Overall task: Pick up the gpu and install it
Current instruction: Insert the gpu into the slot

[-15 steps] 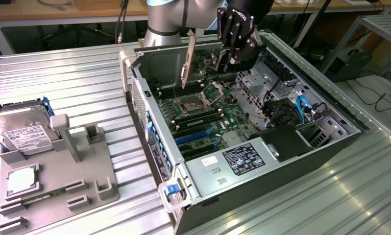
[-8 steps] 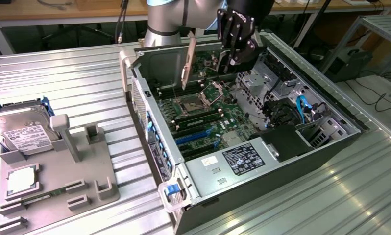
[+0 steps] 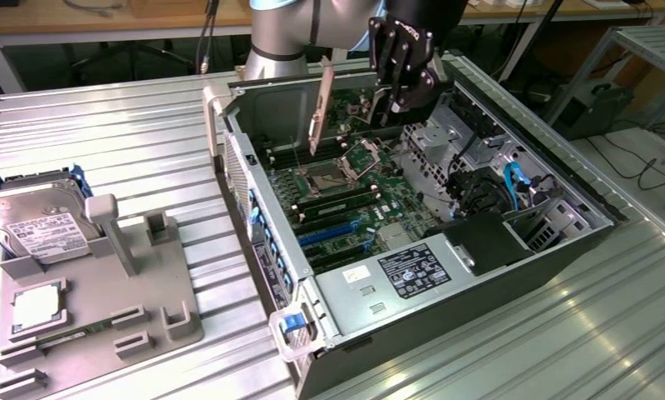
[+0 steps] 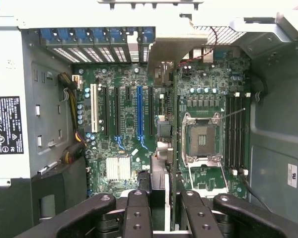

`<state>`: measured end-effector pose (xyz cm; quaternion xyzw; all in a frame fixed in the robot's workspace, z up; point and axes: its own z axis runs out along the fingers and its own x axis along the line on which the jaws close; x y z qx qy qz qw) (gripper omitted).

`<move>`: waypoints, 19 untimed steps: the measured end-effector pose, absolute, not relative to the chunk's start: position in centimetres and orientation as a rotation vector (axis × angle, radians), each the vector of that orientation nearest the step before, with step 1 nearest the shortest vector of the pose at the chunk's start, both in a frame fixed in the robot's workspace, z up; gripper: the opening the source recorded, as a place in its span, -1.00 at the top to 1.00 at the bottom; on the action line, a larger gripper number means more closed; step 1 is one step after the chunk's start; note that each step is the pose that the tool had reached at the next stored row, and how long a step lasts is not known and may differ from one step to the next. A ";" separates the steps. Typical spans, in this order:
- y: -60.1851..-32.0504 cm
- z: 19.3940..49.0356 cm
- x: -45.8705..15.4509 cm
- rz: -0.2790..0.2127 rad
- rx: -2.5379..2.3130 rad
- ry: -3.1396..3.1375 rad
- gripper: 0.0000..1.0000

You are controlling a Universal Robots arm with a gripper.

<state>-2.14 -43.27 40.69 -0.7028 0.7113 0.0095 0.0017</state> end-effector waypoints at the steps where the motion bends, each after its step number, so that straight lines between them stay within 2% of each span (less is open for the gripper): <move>1: -43.3 40.7 -2.1 0.030 -2.207 2.231 0.44; 19: -43.3 40.3 -2.1 0.030 -2.229 2.209 0.44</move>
